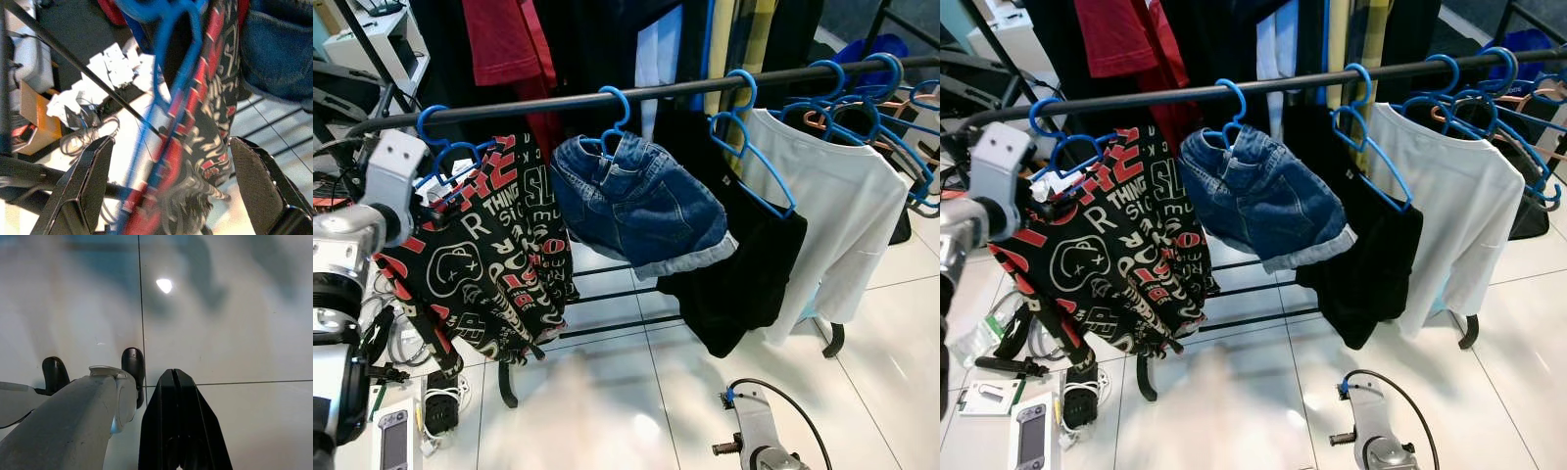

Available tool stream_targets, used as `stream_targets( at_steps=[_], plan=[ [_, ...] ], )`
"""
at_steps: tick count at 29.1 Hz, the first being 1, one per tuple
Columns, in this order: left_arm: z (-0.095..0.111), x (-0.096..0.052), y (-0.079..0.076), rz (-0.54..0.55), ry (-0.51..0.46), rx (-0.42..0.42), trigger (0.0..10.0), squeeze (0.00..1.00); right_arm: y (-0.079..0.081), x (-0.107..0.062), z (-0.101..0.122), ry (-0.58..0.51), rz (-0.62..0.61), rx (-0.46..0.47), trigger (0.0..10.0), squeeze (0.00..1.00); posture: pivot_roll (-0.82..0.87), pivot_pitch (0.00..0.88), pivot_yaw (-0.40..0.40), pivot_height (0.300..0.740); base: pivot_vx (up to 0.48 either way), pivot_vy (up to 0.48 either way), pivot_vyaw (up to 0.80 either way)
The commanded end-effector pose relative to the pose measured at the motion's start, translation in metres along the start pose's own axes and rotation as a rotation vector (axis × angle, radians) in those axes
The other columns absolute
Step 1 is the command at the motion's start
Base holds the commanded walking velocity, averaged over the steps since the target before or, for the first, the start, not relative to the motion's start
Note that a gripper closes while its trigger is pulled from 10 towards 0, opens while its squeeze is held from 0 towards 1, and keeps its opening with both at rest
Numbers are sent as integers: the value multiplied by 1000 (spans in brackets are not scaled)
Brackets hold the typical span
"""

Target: Hang hanger

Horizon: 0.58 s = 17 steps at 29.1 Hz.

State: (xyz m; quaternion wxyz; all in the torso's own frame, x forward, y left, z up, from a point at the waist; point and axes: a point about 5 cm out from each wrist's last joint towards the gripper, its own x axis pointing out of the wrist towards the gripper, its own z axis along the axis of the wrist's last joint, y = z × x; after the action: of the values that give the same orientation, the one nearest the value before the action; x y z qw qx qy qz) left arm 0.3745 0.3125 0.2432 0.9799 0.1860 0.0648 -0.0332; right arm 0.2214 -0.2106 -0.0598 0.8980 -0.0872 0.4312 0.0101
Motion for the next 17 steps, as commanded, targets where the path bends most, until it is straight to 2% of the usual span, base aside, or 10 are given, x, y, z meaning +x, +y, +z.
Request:
stream_targets(
  at_steps=[1, 2, 3, 4, 6, 7, 12, 13, 14, 17],
  plan=[
    [1, -7, 14, 41, 4, 2, 10000, 1000, 5, 0, -7, 29, 17, -2, 10000, 0, -52, 192, 98, 740, 0, 0, 0],
    [6, -7, 17, 62, -32, -16, 10000, 1000, 5, 0, -7, 29, 17, -2, 10000, 0, -52, 191, 98, 740, 0, 0, 0],
    [13, -4, 10, 43, -112, -54, 10000, 0, 5, 0, -7, 29, 17, -2, 10000, 0, -55, 191, 97, 740, 0, 0, 0],
    [18, -3, 5, 24, -167, -80, 10000, 0, 5, 0, -6, 29, 17, -2, 10000, 0, -55, 191, 97, 740, 0, 0, 0],
    [18, -3, 5, 24, -167, -80, 10000, 0, 5, 0, -6, 29, 17, -2, 10000, 0, -55, 191, 97, 740, 0, 0, 0],
    [19, 0, -1, 6, -199, -126, 10000, 0, 5, 0, -6, 29, 17, -3, 10000, 0, -57, 191, 97, 740, 0, 0, 0],
    [15, 3, -10, -20, -194, -143, 10000, 0, 5, 0, -6, 28, 17, -3, 10000, 0, -58, 192, 97, 740, 0, 0, 0],
    [7, 9, -21, -32, -160, -163, 10000, 0, 5, 0, -6, 28, 16, -2, 10000, 0, -57, 195, 98, 740, 0, 0, 0],
    [7, 9, -21, -32, -160, -163, 10000, 0, 5, 0, -6, 28, 16, -2, 10000, 0, -57, 195, 98, 740, 0, 0, 0],
    [-3, 15, -36, -42, -116, -179, 10000, 0, 5, 0, -6, 28, 16, 0, 10000, 0, -57, 196, 97, 740, 0, 0, 0]
  ],
)
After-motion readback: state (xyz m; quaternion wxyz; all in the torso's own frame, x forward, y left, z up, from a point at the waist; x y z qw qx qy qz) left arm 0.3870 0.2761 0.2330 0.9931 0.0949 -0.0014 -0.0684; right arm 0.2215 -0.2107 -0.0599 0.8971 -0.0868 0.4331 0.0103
